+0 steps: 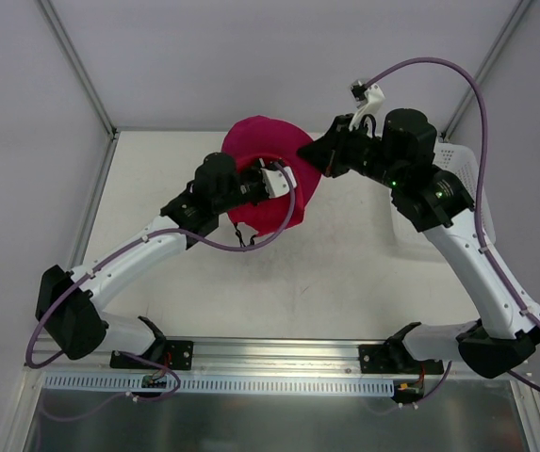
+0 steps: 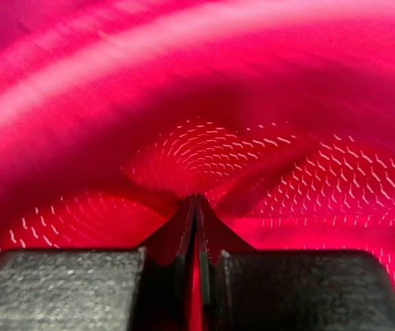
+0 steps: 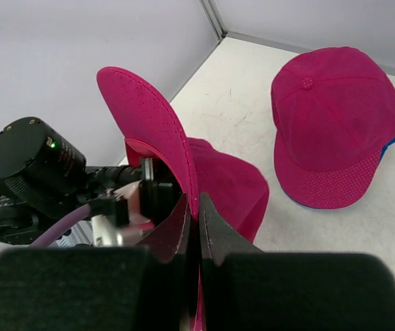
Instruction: Stack the hats
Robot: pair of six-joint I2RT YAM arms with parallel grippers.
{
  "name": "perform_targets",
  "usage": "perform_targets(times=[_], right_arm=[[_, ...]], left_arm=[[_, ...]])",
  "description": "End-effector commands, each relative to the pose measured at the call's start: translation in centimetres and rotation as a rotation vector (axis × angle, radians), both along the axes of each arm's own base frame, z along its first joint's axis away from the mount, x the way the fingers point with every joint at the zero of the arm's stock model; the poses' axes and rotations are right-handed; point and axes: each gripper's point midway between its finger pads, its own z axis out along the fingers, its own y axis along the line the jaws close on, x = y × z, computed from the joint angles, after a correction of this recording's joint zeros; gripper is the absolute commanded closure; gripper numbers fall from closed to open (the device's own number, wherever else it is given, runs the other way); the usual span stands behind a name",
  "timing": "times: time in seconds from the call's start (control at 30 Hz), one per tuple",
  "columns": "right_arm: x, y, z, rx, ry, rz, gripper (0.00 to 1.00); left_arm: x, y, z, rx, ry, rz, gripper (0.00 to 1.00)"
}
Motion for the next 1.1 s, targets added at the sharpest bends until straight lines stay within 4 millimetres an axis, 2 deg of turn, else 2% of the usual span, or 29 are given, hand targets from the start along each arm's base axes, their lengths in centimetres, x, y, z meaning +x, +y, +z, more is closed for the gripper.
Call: perform_targets(times=[0.0, 0.1, 0.17, 0.23, 0.27, 0.3, 0.37, 0.4, 0.43, 0.47, 0.5, 0.57, 0.6, 0.67, 0.7, 0.77, 0.8, 0.83, 0.87, 0.9, 0.93, 0.97, 1.0, 1.03, 1.07], right_arm=[[-1.7, 0.4, 2.4, 0.082, -0.031, 0.045, 1.0], [-1.8, 0.6, 2.0, 0.079, -0.02, 0.05, 1.0], [-1.3, 0.4, 2.0, 0.066, -0.037, 0.024, 1.0], [-0.3, -0.1, 2.0, 0.027, -0.076, -0.017, 1.0], [0.0, -0.4, 2.4, 0.017, -0.102, -0.033, 1.0], [0.4, -0.6, 2.6, 0.003, -0.123, -0.046, 1.0], [1.2, -0.9, 3.3, -0.023, -0.169, -0.071, 1.0], [1.4, -1.1, 3.7, -0.04, -0.204, -0.074, 1.0], [1.7, -1.2, 3.9, -0.063, -0.235, -0.077, 1.0], [2.2, -1.2, 3.9, -0.075, -0.247, -0.084, 1.0], [2.5, -1.3, 4.7, -0.074, -0.279, -0.094, 1.0], [3.1, -1.5, 5.2, -0.109, -0.338, -0.111, 1.0], [3.4, -1.7, 6.2, -0.102, -0.384, -0.124, 1.0], [4.4, -2.0, 7.2, -0.148, -0.485, -0.15, 1.0], [4.9, -2.1, 8.5, -0.14, -0.55, -0.175, 1.0], [6.4, -3.1, 9.1, -0.173, -0.619, -0.258, 1.0], [7.1, -3.2, 10.7, -0.187, -0.726, -0.289, 1.0], [7.3, -3.0, 11.2, -0.196, -0.78, -0.291, 1.0], [8.0, -2.7, 10.5, -0.225, -0.817, -0.293, 1.0], [8.2, -3.0, 12.6, -0.182, -0.918, -0.344, 1.0], [8.8, -3.2, 12.9, -0.196, -0.984, -0.385, 1.0], [9.3, -2.8, 12.7, -0.205, -1.039, -0.384, 1.0], [9.2, -2.4, 14.1, -0.195, -1.134, -0.383, 1.0], [10.4, -1.1, 13.4, -0.244, -1.181, -0.359, 1.0], [11.0, -0.8, 13.5, -0.25, -1.212, -0.348, 1.0]], left_arm=[[2.5, 0.7, 2.2, -0.014, -0.064, 0.128, 1.0], [2.9, 0.9, 2.2, -0.009, -0.066, 0.15, 1.0], [2.0, 0.5, 2.1, -0.02, -0.058, 0.101, 0.97], [-0.2, 0.0, 3.5, -0.079, -0.047, 0.014, 0.89], [-1.1, 0.0, 3.5, -0.09, -0.041, -0.017, 0.84], [-2.5, 0.3, 5.4, -0.134, -0.062, -0.047, 0.73], [-4.8, 0.3, 6.8, -0.188, -0.048, -0.125, 0.61], [-6.2, 0.9, 8.2, -0.229, -0.053, -0.146, 0.55], [-6.8, 1.2, 8.9, -0.248, -0.056, -0.156, 0.45], [-7.6, 1.4, 9.4, -0.265, -0.057, -0.171, 0.41], [-8.6, 2.3, 10.8, -0.296, -0.082, -0.172, 0.38], [-9.5, 3.2, 12.1, -0.339, -0.084, -0.165, 0.32], [-10.2, 4.1, 13.3, -0.372, -0.099, -0.15, 0.3], [-10.8, 5.1, 14.3, -0.403, -0.114, -0.134, 0.26], [-11.3, 5.7, 15.2, -0.425, -0.127, -0.125, 0.24], [-10.9, 6.9, 16.0, -0.461, -0.129, -0.059, 0.21], [-10.5, 7.3, 16.2, -0.477, -0.115, -0.026, 0.2], [-9.7, 8.0, 16.3, -0.49, -0.109, 0.032, 0.18], [-9.2, 8.4, 16.4, -0.496, -0.101, 0.061, 0.19], [-8.6, 8.7, 16.2, -0.498, -0.088, 0.088, 0.18], [-7.7, 9.5, 16.0, -0.516, -0.064, 0.131, 0.18], [-7.2, 10.0, 16.3, -0.534, -0.05, 0.153, 0.18], [-6.3, 10.3, 15.7, -0.537, -0.01, 0.177, 0.18], [-5.1, 11.6, 15.5, -0.58, 0.045, 0.231, 0.18], [-4.6, 11.9, 15.3, -0.59, 0.079, 0.242, 0.17]])
